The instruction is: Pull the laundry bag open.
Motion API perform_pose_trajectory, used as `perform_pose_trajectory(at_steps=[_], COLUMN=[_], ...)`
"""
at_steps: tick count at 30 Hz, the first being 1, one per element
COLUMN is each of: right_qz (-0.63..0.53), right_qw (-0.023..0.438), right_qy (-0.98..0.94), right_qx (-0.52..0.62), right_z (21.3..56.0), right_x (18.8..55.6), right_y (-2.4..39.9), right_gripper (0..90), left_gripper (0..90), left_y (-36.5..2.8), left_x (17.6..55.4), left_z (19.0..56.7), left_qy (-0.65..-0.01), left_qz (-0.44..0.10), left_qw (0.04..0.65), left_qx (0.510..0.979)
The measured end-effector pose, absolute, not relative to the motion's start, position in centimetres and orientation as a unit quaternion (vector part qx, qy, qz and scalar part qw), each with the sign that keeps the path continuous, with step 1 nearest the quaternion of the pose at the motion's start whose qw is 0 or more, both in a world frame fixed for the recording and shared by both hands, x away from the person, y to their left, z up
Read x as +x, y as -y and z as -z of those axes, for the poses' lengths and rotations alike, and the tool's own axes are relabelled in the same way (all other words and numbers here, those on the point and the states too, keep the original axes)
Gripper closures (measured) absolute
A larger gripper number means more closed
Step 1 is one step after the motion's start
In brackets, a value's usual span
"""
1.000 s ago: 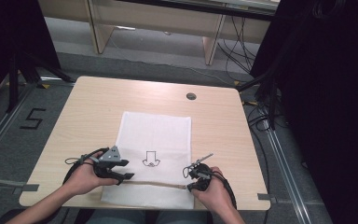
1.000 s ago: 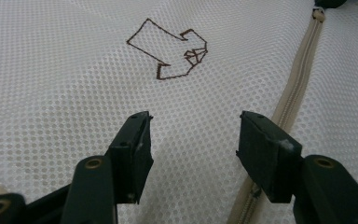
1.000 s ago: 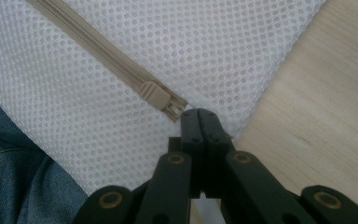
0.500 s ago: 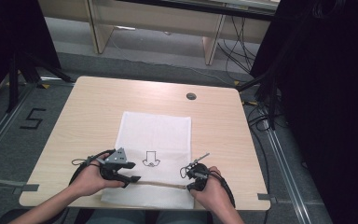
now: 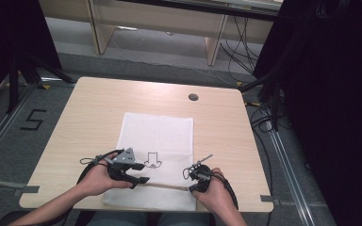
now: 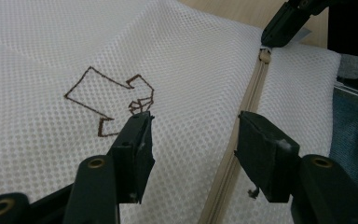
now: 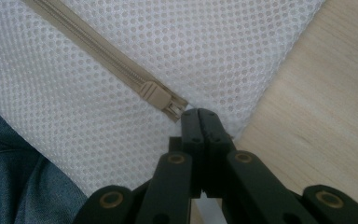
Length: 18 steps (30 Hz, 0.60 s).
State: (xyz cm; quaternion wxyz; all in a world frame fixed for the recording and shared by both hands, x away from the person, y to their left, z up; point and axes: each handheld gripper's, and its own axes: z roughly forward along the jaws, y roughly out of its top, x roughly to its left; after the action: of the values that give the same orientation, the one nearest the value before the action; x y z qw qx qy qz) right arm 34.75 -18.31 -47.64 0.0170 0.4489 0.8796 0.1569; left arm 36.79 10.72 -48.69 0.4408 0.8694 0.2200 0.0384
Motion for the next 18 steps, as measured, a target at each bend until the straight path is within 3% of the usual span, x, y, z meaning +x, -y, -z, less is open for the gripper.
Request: perform_pose_trajectory(at_steps=[18], right_qz=[-0.165], right_qw=[0.011], right_qy=[-0.877], right_qx=[0.452], right_z=[47.9], right_x=[34.9], right_y=[18.5], right_gripper=[90.0], left_gripper=[47.0], left_y=[-6.4], left_x=[36.7], left_z=[48.2], left_qy=[-0.172], left_qz=[-0.029], left_qw=[0.431], left_qx=[0.885])
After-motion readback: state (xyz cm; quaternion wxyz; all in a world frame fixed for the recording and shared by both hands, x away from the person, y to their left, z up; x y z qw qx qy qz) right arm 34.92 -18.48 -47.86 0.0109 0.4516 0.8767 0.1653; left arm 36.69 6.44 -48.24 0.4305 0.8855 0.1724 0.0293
